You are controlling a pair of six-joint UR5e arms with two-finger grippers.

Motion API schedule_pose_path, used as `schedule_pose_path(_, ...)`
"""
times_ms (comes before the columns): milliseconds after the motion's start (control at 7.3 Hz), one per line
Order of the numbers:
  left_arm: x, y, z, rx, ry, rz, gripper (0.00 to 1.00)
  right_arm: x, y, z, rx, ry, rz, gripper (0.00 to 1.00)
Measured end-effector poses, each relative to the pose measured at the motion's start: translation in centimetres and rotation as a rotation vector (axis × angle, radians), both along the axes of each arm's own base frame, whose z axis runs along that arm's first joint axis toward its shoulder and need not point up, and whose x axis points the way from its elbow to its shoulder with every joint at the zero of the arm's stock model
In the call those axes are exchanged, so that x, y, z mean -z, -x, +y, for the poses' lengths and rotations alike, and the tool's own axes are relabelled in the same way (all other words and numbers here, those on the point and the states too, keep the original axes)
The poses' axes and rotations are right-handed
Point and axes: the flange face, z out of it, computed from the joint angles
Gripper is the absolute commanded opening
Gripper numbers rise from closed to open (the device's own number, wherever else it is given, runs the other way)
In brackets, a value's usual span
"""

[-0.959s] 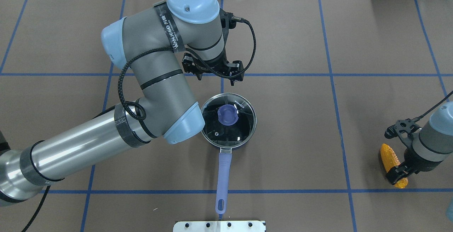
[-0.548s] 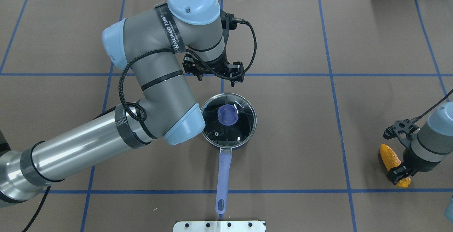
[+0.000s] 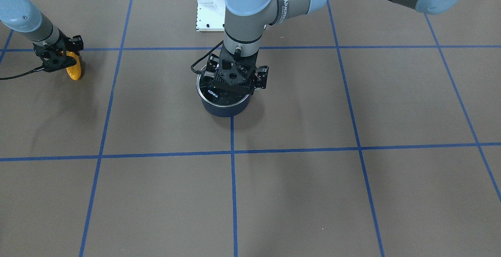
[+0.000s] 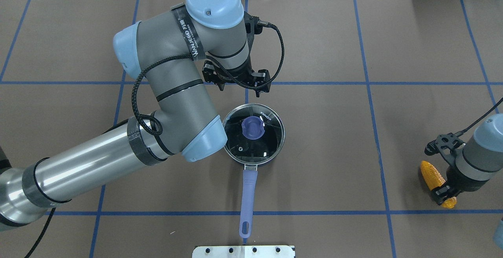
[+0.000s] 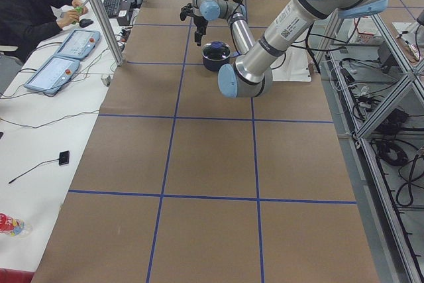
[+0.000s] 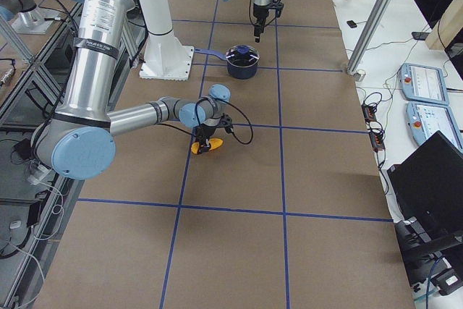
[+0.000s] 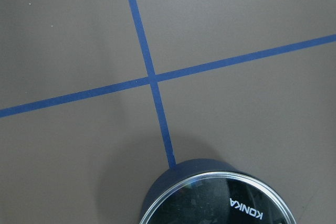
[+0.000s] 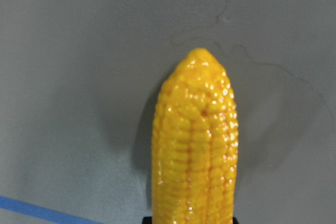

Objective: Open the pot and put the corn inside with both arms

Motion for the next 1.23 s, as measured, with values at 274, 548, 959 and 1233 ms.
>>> schedule_pose_path(274, 0.1, -0.1, 0.3, -0.005, -0.002, 0.003, 0.99, 0.2, -1.7, -1.7, 0.004, -0.032, -0.030, 0.29)
schedule_pose_path(548, 0.3, -1.3, 1.5, -0.028, -0.005, 0.004, 0.99, 0.4, -3.4, -3.2, -0.012, -0.045, -0.059, 0.28)
schedule_pose_path(959, 0.3, -3.2, 3.6, -0.081, -0.022, 0.004, 0.97, 2.7, -3.2, -5.9, -0.047, -0.055, -0.089, 0.28)
schedule_pose_path(1233, 0.0, -3.8, 4.2, -0.096, -0.022, 0.000, 0.94, 4.9, -2.7, -8.1, -0.072, -0.044, -0.084, 0.28)
